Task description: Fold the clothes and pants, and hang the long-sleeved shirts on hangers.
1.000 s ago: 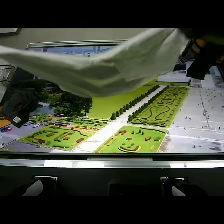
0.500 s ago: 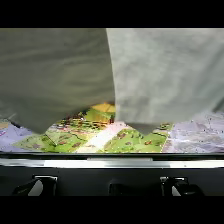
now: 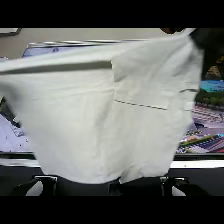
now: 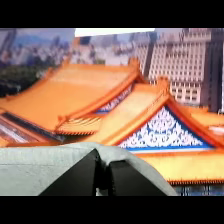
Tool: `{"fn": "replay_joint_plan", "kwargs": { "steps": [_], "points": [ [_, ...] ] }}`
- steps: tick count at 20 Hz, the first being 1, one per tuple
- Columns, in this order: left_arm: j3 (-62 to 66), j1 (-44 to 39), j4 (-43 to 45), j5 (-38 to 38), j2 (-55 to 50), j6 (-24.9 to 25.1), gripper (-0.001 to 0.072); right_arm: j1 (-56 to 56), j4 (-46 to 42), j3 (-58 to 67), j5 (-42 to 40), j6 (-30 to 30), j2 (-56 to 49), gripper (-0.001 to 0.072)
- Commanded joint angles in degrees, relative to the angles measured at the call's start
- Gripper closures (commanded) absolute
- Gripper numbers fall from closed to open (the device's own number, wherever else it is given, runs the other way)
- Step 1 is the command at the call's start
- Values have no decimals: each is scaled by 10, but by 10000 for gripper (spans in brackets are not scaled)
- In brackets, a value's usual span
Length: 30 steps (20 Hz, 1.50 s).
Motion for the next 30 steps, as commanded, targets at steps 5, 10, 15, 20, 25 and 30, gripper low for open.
{"fn": "replay_joint_plan", "kwargs": {
  "steps": [5, 10, 15, 20, 25, 30],
  "points": [
    [-101, -116, -6, 291, -266, 39, 683, 1, 18, -52, -102, 35, -288, 676],
    [-100, -125, -8, 334, -361, 20, 683, 0, 10, -52, -200, 40, -372, 676],
    [-100, -113, -8, 240, -355, 19, 682, -1, -92, -52, -97, 64, -353, 677],
    [-101, -89, -7, 108, -359, 21, 682, 0, -172, -58, 37, 53, -338, 676],
    [-102, -105, -17, 43, -388, 27, 681, 0, -175, -76, 69, 39, -342, 676],
    [-102, -125, -19, 31, -402, 27, 680, 0, -168, -79, 70, 47, -372, 675]
  ]
}}
